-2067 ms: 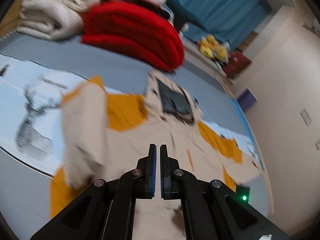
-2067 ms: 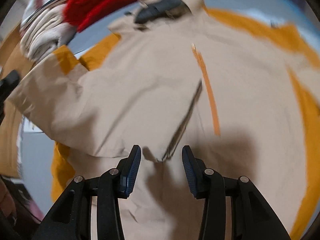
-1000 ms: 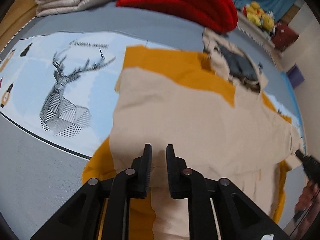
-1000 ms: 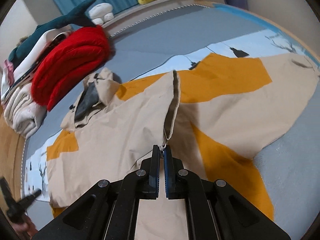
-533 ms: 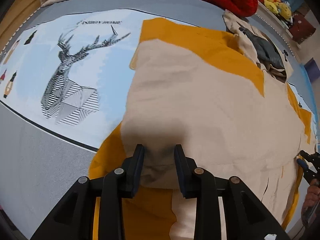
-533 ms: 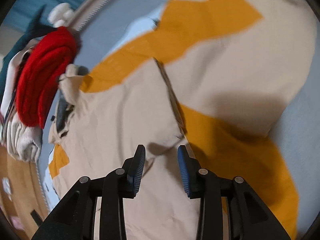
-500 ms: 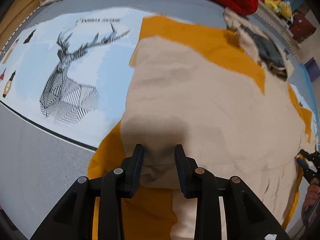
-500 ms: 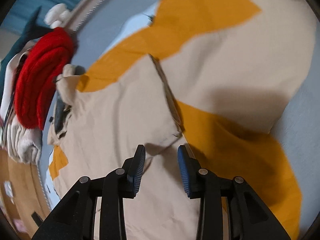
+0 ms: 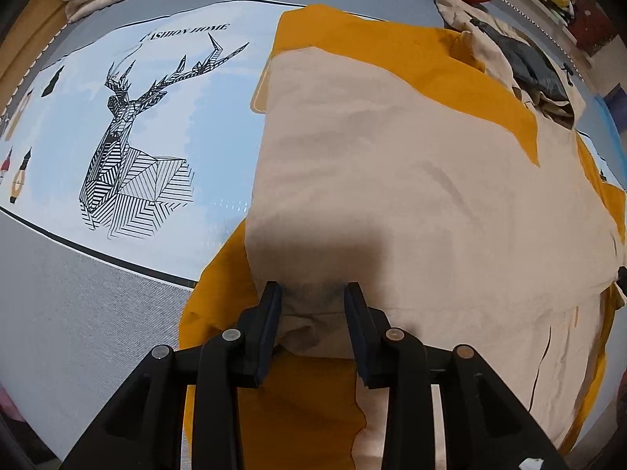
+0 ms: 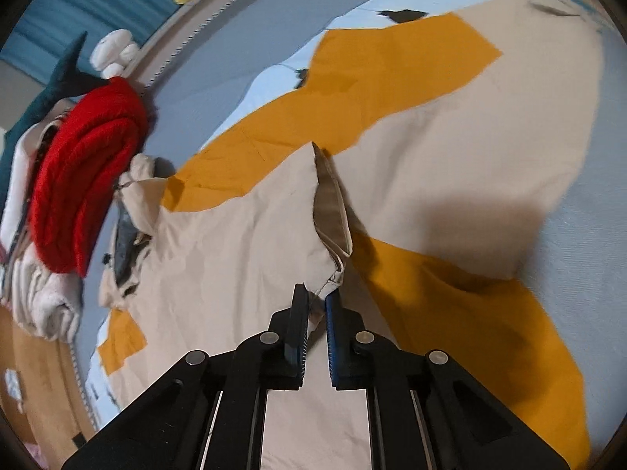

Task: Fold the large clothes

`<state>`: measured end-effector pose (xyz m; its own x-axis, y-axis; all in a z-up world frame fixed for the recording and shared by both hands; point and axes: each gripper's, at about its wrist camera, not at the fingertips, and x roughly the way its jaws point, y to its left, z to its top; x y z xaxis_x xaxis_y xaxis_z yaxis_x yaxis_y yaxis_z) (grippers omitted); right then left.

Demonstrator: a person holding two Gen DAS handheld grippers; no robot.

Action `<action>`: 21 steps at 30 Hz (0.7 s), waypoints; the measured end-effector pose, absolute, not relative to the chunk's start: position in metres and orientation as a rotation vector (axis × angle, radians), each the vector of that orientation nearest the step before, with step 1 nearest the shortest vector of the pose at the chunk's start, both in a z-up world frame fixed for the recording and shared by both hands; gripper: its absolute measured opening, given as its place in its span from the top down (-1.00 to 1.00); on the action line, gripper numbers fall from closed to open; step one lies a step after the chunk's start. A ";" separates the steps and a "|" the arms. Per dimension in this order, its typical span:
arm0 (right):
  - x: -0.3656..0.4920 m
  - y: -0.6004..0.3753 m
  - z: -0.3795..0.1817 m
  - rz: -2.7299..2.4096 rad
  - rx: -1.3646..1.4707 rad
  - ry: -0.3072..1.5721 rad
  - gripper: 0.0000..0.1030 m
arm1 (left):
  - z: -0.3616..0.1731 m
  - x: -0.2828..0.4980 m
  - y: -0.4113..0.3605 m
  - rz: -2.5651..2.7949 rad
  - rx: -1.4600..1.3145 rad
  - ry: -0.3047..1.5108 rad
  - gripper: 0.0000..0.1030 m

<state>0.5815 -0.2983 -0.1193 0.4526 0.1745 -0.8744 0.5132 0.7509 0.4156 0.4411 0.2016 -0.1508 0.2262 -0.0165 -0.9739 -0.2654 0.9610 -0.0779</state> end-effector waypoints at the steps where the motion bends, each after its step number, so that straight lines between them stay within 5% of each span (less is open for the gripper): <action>1: 0.580 -0.299 -0.117 -0.254 0.704 1.092 0.71 | -0.149 0.440 0.203 0.176 -0.260 1.330 0.39; 7: 0.585 -0.284 -0.086 -0.258 0.477 0.971 0.53 | -0.138 0.443 0.203 0.160 -0.313 1.290 0.38; 10: 0.600 -0.267 -0.102 -0.107 0.433 1.074 0.33 | -0.145 0.441 0.203 0.158 -0.302 1.306 0.38; 14: 0.605 -0.256 -0.140 -0.096 0.351 1.258 0.33 | -0.147 0.446 0.192 0.164 -0.269 1.323 0.35; 21: 0.599 -0.241 -0.121 -0.098 0.203 1.215 0.33 | -0.135 0.449 0.181 0.145 -0.287 1.304 0.34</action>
<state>0.5995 -0.2407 -0.1210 0.3466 0.0338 -0.9374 0.1832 0.9777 0.1031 0.4491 0.1814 -0.1349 0.2608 -0.0561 -0.9638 -0.2657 0.9556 -0.1275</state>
